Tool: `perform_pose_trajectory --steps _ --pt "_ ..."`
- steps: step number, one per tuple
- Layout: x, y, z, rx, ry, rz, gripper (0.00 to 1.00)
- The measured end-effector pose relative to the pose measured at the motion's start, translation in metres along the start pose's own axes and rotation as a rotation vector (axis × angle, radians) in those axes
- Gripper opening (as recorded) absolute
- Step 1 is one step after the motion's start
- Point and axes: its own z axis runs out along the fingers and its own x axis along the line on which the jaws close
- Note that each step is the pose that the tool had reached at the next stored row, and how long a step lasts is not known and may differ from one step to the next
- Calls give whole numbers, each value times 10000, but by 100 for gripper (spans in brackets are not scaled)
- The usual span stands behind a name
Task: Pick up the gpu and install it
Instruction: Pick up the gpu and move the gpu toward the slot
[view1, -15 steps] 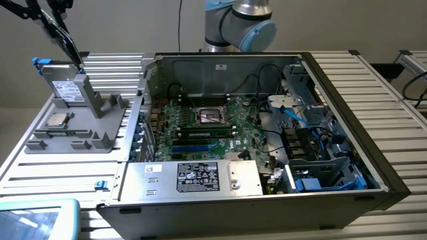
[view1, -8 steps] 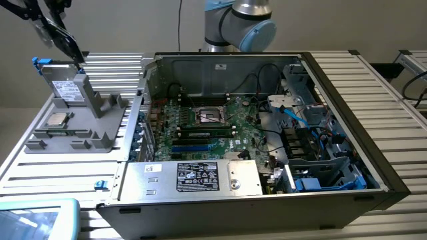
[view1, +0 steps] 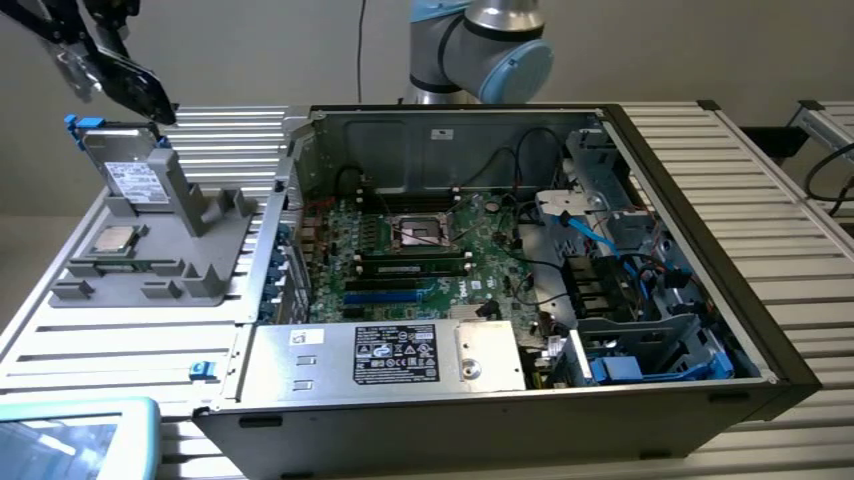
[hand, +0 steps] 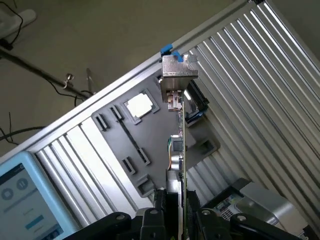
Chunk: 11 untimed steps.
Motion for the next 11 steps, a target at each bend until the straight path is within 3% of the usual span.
perform_pose_trajectory --steps 11 --pt "0 -3 29 -35 185 -1986 27"
